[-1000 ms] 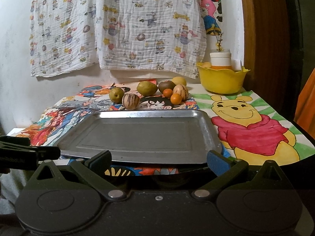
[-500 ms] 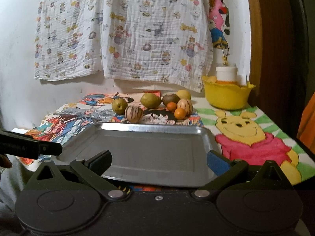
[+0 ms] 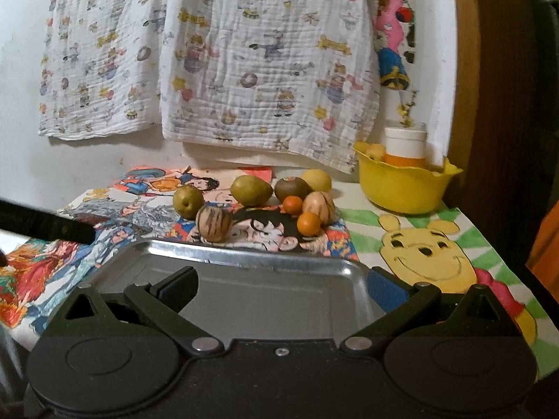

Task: Organize fruits
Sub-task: 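Move both tools forward over the tray toward the row of fruits, then close the left tool on the green pear while the right tool grasps the striped pepino melon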

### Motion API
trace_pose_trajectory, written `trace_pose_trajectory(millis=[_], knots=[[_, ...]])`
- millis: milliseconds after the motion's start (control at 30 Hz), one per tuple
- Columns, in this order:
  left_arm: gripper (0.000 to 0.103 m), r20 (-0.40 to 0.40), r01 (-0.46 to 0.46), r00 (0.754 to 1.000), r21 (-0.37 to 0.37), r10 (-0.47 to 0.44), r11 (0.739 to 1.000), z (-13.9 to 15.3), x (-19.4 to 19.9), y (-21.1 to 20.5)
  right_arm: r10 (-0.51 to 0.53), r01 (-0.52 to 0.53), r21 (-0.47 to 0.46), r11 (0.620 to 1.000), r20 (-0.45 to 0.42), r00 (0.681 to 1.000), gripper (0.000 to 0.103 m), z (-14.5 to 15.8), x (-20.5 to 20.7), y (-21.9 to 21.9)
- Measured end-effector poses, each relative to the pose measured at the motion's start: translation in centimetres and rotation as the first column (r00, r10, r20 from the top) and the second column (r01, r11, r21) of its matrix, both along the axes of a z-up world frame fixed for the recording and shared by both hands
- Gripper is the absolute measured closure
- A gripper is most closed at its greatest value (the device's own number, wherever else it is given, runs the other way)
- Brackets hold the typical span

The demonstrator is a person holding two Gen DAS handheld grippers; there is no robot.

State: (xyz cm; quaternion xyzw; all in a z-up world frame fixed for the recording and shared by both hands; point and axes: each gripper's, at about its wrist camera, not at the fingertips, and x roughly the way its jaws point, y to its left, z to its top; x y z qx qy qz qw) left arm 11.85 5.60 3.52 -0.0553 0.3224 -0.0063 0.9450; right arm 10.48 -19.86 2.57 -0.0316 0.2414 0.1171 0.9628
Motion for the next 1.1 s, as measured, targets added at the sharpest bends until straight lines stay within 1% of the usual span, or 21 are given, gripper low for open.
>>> trace_pose_trajectory(millis=[133,233,333,433,500,567,700,800,867,967,1033,1100], knots=[[0.0,-0.024,0.004,1.0,0.008,-0.004,1.0,0.3,2.9,0.6,0.027,-0.028,-0.044,0.999,-0.019,0.999,0.0,0.1,2.1,0.8],[0.0,-0.044,0.012,0.999,0.024,-0.011,1.0,0.4,5.2,0.9,0.084,-0.088,-0.056,0.995,-0.068,0.994,0.0,0.2,3.9,1.4],[0.0,-0.066,0.028,0.997,0.014,-0.027,0.999,0.4,7.6,1.2,0.167,-0.168,0.007,0.986,-0.153,0.974,0.0,0.7,6.2,1.8],[0.0,-0.088,0.066,0.994,-0.011,-0.067,0.998,0.5,9.8,1.8,0.205,-0.202,0.037,0.979,-0.178,0.962,0.0,1.5,8.4,2.6],[0.0,-0.094,0.105,0.99,-0.044,-0.109,0.993,0.5,11.3,2.3,0.202,-0.203,0.015,0.979,-0.181,0.962,0.0,1.8,10.0,3.4],[0.0,-0.095,0.122,0.987,-0.071,-0.129,0.99,0.4,12.6,2.7,0.2,-0.208,-0.026,0.978,-0.183,0.963,0.0,1.8,11.2,4.5],[0.0,-0.103,0.128,0.985,-0.107,-0.139,0.986,-0.2,15.2,3.5,0.204,-0.223,-0.093,0.971,-0.18,0.962,0.0,1.4,13.1,6.1],[0.0,-0.135,0.119,0.981,-0.138,-0.137,0.983,-1.0,17.6,4.1,0.19,-0.214,-0.109,0.971,-0.195,0.962,0.001,0.5,14.7,7.0],[0.001,-0.176,0.092,0.977,-0.165,-0.121,0.982,-1.9,19.2,4.4,0.174,-0.198,-0.102,0.975,-0.212,0.962,0.001,-0.1,15.6,7.6],[0.005,-0.229,0.037,0.97,-0.192,-0.082,0.981,-3.0,21.1,4.8,0.149,-0.172,-0.076,0.982,-0.246,0.958,0.002,-1.4,17.0,8.4],[0.005,-0.244,0.018,0.967,-0.203,-0.069,0.979,-3.6,21.9,4.9,0.138,-0.156,-0.051,0.986,-0.267,0.954,0.008,-2.1,17.8,8.8],[0.008,-0.259,0.012,0.963,-0.215,-0.069,0.977,-4.1,22.5,5.0,0.129,-0.14,-0.02,0.99,-0.281,0.951,0.01,-2.7,18.4,9.2]])
